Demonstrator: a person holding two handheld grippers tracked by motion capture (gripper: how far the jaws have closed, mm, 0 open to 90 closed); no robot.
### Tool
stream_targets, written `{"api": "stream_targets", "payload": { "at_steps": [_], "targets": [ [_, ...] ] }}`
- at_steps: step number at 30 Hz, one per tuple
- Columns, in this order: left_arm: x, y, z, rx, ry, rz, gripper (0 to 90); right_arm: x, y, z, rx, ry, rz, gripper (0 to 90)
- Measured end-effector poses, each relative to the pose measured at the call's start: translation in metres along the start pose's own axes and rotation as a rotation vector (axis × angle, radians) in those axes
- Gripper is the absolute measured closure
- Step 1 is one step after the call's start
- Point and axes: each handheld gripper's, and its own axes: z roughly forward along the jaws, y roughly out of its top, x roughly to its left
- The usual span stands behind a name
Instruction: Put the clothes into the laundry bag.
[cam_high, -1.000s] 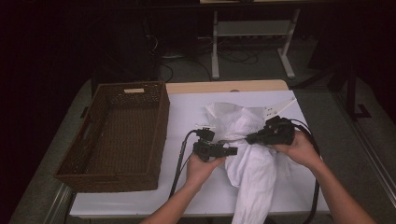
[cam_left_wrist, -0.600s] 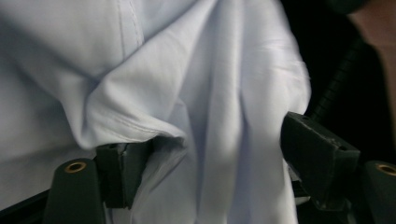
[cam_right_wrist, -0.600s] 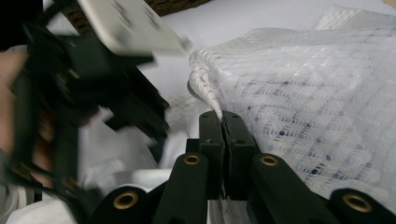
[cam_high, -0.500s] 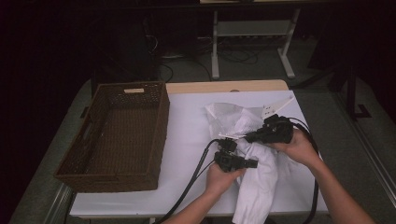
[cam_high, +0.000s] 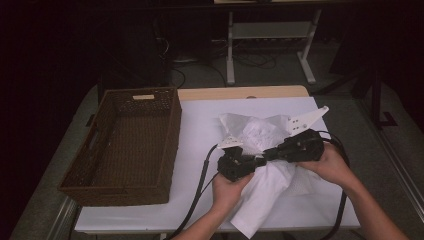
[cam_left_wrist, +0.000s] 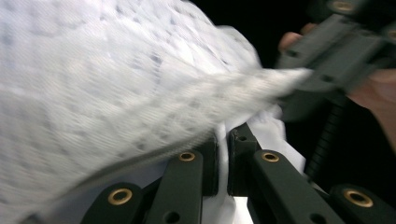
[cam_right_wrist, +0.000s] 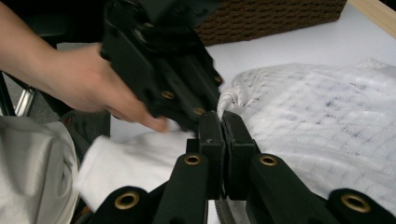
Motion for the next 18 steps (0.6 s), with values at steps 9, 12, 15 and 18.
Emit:
{"api": "stream_targets", "payload": {
  "at_steps": [9,12,15,18],
  "targets": [
    [0.055,-0.007,0.039,0.052,0.12,-0.133,80.7,-0.038,-0.028,0.017,0.057,-0.072,0.149,87.4],
    [0.053,-0.006,0.03,0.104,0.13,-0.111,69.2,-0.043,-0.032,0.017,0.058,-0.078,0.167,87.3],
    [0.049,-0.008,0.016,0.146,0.135,-0.096,51.9,-0.041,-0.03,0.016,0.049,-0.085,0.159,87.2],
    [0.045,-0.01,0.004,0.175,0.105,-0.117,41.0,-0.041,-0.029,0.017,0.052,-0.09,0.158,87.2]
  ]
}}
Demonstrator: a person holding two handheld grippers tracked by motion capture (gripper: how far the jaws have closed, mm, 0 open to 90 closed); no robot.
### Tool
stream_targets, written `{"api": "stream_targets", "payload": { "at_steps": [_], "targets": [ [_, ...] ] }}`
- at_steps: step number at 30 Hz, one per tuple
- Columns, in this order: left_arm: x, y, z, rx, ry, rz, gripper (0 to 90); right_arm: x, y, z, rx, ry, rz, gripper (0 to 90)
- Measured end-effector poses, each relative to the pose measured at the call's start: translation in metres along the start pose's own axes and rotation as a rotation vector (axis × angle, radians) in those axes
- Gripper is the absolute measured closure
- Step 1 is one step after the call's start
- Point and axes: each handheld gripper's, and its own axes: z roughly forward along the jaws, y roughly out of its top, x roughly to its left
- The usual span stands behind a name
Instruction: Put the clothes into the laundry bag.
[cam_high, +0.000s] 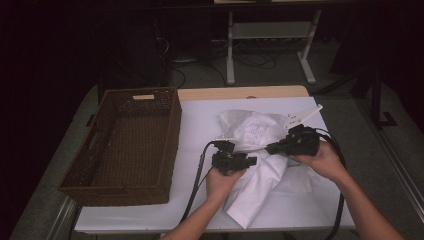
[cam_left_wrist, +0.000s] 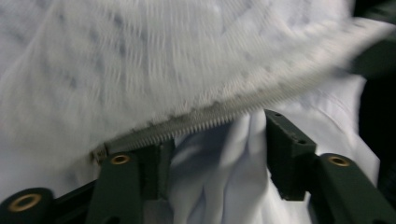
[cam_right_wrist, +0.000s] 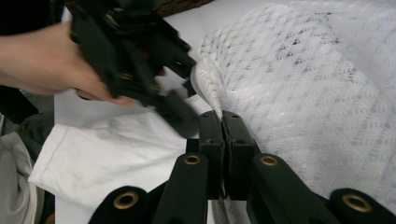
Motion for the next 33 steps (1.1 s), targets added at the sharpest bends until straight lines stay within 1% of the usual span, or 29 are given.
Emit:
{"api": "stream_targets", "payload": {
  "at_steps": [2,3,4,5,7,8,9,10,11,12,13,14,15,16,18,19,20,21,23,24,25,26,28,29,30,32,33],
  "targets": [
    [-0.003,-0.004,-0.007,0.026,-0.015,0.025,37.7,0.0,0.0,0.001,-0.001,-0.004,0.0,87.2],
    [-0.003,-0.007,-0.009,0.047,-0.025,0.032,36.8,0.0,0.001,0.0,-0.002,-0.005,-0.002,87.2],
    [-0.004,-0.009,-0.01,0.064,-0.04,0.03,35.6,0.001,0.001,0.0,-0.002,-0.006,-0.006,87.1],
    [-0.004,-0.012,-0.011,0.076,-0.055,0.037,35.4,0.001,0.001,0.0,-0.001,-0.006,-0.007,87.2],
    [-0.007,-0.015,-0.008,0.084,-0.061,0.06,40.8,0.001,0.002,0.001,0.001,-0.008,-0.007,87.2],
    [-0.008,-0.014,-0.003,0.092,-0.066,0.06,43.5,0.001,0.002,0.001,0.001,-0.007,-0.009,87.1],
    [-0.009,-0.014,0.003,0.101,-0.061,0.065,47.1,0.001,0.003,0.002,0.001,-0.006,-0.009,87.1],
    [-0.011,-0.014,0.009,0.085,-0.04,0.078,54.5,0.002,0.004,0.003,0.004,-0.006,-0.01,87.1],
    [-0.012,-0.013,0.016,0.066,-0.044,0.082,65.6,0.003,0.004,0.004,0.005,-0.004,-0.014,87.1],
    [-0.012,-0.012,0.021,0.055,-0.052,0.071,75.3,0.004,0.005,0.004,0.008,-0.003,-0.02,87.2],
    [-0.012,-0.011,0.025,0.037,-0.066,0.065,82.2,0.005,0.005,0.005,0.013,-0.001,-0.027,87.1],
    [-0.012,-0.009,0.027,0.008,-0.067,0.062,86.0,0.007,0.005,0.005,0.019,-0.001,-0.031,87.2],
    [-0.012,-0.007,0.028,-0.018,-0.071,0.052,86.9,0.008,0.005,0.004,0.019,0.005,-0.037,87.2],
    [-0.012,-0.004,0.027,-0.054,-0.079,0.04,87.2,0.009,0.005,0.003,0.016,0.01,-0.037,87.3],
    [-0.014,0.001,0.023,-0.109,-0.065,0.04,87.4,0.011,0.005,-0.001,0.002,0.019,-0.045,87.4],
    [-0.014,0.004,0.02,-0.138,-0.067,0.034,87.4,0.013,0.006,-0.003,-0.002,0.025,-0.046,87.4],
    [-0.014,0.006,0.019,-0.16,-0.065,0.032,87.4,0.014,0.007,-0.005,-0.007,0.032,-0.056,87.5],
    [-0.012,0.01,0.02,-0.172,-0.046,0.034,87.4,0.016,0.007,-0.007,-0.013,0.033,-0.063,87.5],
    [-0.004,0.014,0.029,-0.146,-0.011,0.03,87.3,0.016,0.009,-0.007,-0.024,0.034,-0.066,87.5],
    [0.004,0.013,0.035,-0.126,-0.003,0.0,87.0,0.015,0.008,-0.005,-0.019,0.033,-0.056,87.4],
    [0.007,0.012,0.037,-0.109,-0.008,-0.009,85.8,0.012,0.006,-0.001,-0.001,0.025,-0.043,87.4],
    [0.008,0.012,0.038,-0.094,-0.003,0.005,83.8,0.009,0.004,0.003,0.013,0.021,-0.032,87.4],
    [0.008,0.011,0.034,-0.059,0.006,0.028,78.6,0.004,0.0,0.008,0.029,0.019,-0.018,87.3],
    [0.008,0.011,0.031,-0.046,0.008,0.031,74.5,0.003,-0.001,0.008,0.033,0.019,-0.015,87.3],
    [0.007,0.012,0.026,-0.036,0.013,0.036,70.6,0.003,-0.001,0.008,0.032,0.019,-0.014,87.2],
    [0.006,0.012,0.015,-0.017,0.017,0.045,60.1,0.002,0.0,0.007,0.02,0.016,-0.016,87.2],
    [0.006,0.012,0.01,-0.003,0.024,0.038,54.0,0.003,0.001,0.006,0.018,0.014,-0.014,87.2]
  ]
}}
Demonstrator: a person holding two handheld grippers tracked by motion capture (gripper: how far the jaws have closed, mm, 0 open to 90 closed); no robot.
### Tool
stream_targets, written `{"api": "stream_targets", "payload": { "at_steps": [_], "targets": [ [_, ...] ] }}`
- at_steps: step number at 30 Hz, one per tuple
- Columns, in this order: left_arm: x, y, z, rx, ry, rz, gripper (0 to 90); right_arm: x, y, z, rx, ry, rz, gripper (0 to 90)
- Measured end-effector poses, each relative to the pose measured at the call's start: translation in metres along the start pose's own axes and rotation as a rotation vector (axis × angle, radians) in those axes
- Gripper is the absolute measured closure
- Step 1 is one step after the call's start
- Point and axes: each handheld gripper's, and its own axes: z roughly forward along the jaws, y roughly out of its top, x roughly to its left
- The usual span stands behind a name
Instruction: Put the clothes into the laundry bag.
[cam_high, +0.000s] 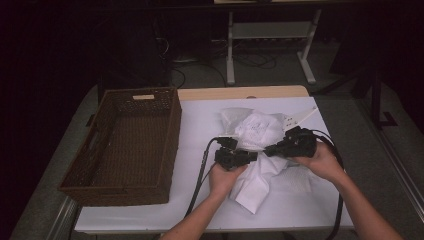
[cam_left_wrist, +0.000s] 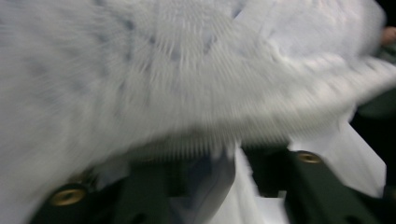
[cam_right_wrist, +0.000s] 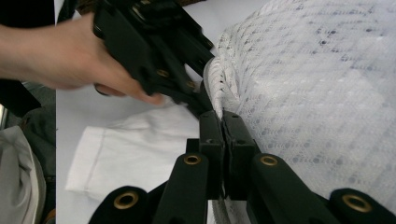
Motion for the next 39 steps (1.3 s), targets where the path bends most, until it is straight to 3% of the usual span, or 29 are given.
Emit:
{"api": "stream_targets", "payload": {
  "at_steps": [2,4,5,8,10,11,12,14,16,18,20,23,24,26,30,36,39],
  "targets": [
    [0.0,-0.003,-0.01,0.025,-0.013,-0.001,45.2,-0.001,0.001,0.0,-0.002,-0.003,-0.004,87.1],
    [0.0,-0.007,-0.019,0.067,-0.015,0.016,41.7,-0.001,0.001,-0.001,-0.005,-0.007,0.0,87.2],
    [0.0,-0.009,-0.022,0.081,-0.036,0.012,39.5,-0.001,0.001,-0.001,-0.005,-0.008,0.003,87.1],
    [-0.001,-0.017,-0.025,0.153,-0.076,0.015,39.3,-0.002,0.0,-0.001,-0.007,-0.011,0.003,87.1],
    [-0.001,-0.024,-0.019,0.205,-0.111,0.024,43.9,-0.003,0.0,-0.002,-0.008,-0.011,0.004,87.1],
    [-0.002,-0.026,-0.011,0.225,-0.104,0.034,45.4,-0.004,0.001,-0.001,-0.007,-0.011,0.006,87.1],
    [-0.004,-0.027,-0.006,0.218,-0.094,0.031,48.3,-0.004,0.001,0.0,-0.007,-0.012,0.005,87.1],
    [-0.007,-0.026,0.004,0.198,-0.087,0.058,67.7,-0.003,0.001,0.002,-0.001,-0.01,0.001,87.1],
    [-0.011,-0.023,0.01,0.135,-0.095,0.048,84.5,-0.001,0.001,0.003,0.011,-0.011,-0.005,87.0],
    [-0.015,-0.017,0.012,0.051,-0.123,0.013,87.6,0.002,0.001,0.002,0.011,-0.011,-0.014,87.1],
    [-0.017,-0.008,0.012,-0.026,-0.114,-0.01,88.1,0.004,0.002,-0.001,0.003,-0.01,-0.021,87.2],
    [-0.016,0.008,0.012,-0.135,-0.085,-0.035,88.2,0.007,0.003,-0.005,0.002,-0.015,-0.034,87.3],
    [-0.015,0.011,0.015,-0.15,-0.062,-0.022,88.2,0.008,0.003,-0.007,-0.006,-0.021,-0.034,87.3],
    [-0.009,0.012,0.027,-0.118,-0.023,-0.026,87.9,0.005,0.003,-0.007,-0.017,-0.025,-0.02,87.3],
    [-0.002,0.005,0.033,-0.044,-0.002,-0.007,80.9,-0.005,-0.005,0.003,0.028,-0.025,0.014,87.2],
    [-0.002,0.001,0.007,0.053,-0.021,0.024,60.2,-0.006,-0.006,0.004,0.016,-0.02,0.016,87.1],
    [-0.001,-0.001,-0.01,0.079,-0.047,0.014,51.0,-0.005,-0.005,0.004,0.016,-0.022,0.012,87.1]
  ]
}}
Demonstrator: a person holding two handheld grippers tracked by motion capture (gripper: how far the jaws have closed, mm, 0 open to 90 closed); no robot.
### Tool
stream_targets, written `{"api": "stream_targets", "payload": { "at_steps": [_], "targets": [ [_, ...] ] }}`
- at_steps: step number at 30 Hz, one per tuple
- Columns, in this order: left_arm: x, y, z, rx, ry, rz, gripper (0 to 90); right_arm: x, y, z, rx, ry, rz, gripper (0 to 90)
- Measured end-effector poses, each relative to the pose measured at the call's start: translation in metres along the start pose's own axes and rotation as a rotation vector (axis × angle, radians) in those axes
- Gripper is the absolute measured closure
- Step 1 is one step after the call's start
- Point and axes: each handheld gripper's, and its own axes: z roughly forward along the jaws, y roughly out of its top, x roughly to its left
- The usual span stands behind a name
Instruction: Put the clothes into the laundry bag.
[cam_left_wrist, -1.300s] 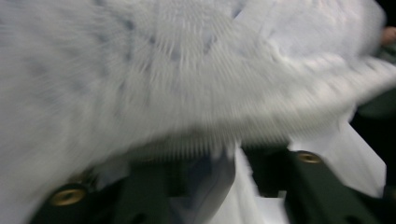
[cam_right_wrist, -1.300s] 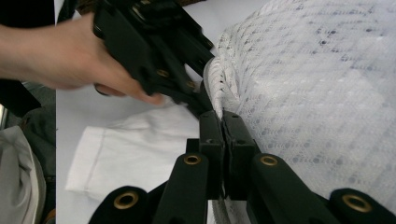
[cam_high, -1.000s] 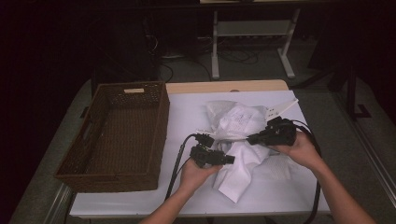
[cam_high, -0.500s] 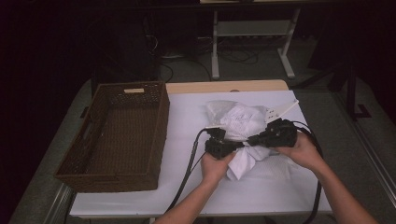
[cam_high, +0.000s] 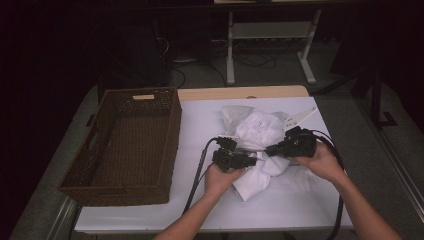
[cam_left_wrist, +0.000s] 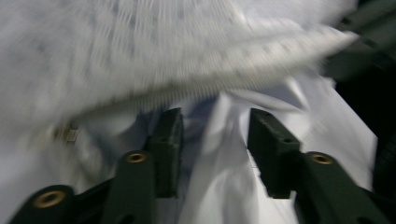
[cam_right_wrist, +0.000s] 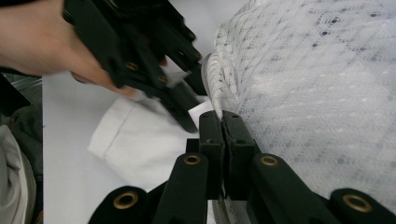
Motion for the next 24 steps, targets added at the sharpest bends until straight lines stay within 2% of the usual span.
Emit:
{"api": "stream_targets", "payload": {
  "at_steps": [3,6,9,11,13,14,16,18,19,20,22,23,24],
  "targets": [
    [-0.001,-0.006,-0.015,0.029,0.0,0.019,42.3,0.0,0.0,0.001,-0.001,-0.001,0.003,87.1],
    [0.001,-0.016,-0.022,0.085,-0.021,0.005,36.0,-0.001,0.001,0.001,0.0,0.0,0.007,87.1],
    [0.0,-0.027,-0.022,0.14,-0.047,-0.007,33.4,-0.001,0.001,0.001,0.0,0.001,0.008,87.1],
    [-0.001,-0.031,-0.012,0.19,-0.076,-0.032,35.5,-0.002,0.002,0.002,-0.001,0.003,0.01,87.1],
    [-0.004,-0.033,0.002,0.224,-0.06,-0.012,42.1,-0.001,0.003,0.004,0.001,0.005,0.01,87.0],
    [-0.006,-0.032,0.005,0.21,-0.056,0.0,48.0,-0.001,0.003,0.005,0.0,0.006,0.007,87.0],
    [-0.008,-0.025,0.019,0.239,-0.075,0.028,66.3,0.001,0.003,0.005,0.005,0.003,0.0,87.0],
    [-0.007,-0.021,0.026,0.212,-0.091,0.028,81.0,0.003,0.003,0.005,0.008,0.004,-0.01,87.0],
    [-0.005,-0.018,0.029,0.169,-0.13,0.002,86.4,0.003,0.003,0.004,0.007,0.003,-0.013,87.0],
    [-0.006,-0.016,0.03,0.133,-0.137,-0.014,87.8,0.004,0.003,0.003,0.005,0.006,-0.013,87.0],
    [-0.009,-0.008,0.029,0.028,-0.144,-0.03,88.6,0.005,0.002,0.0,-0.001,0.009,-0.011,87.1],
    [-0.009,-0.005,0.029,-0.006,-0.147,-0.035,88.6,0.005,0.002,-0.002,-0.008,0.015,-0.012,87.1],
    [-0.009,0.0,0.03,-0.058,-0.138,-0.04,88.6,0.005,0.002,-0.002,-0.012,0.024,-0.008,87.1]
  ]
}}
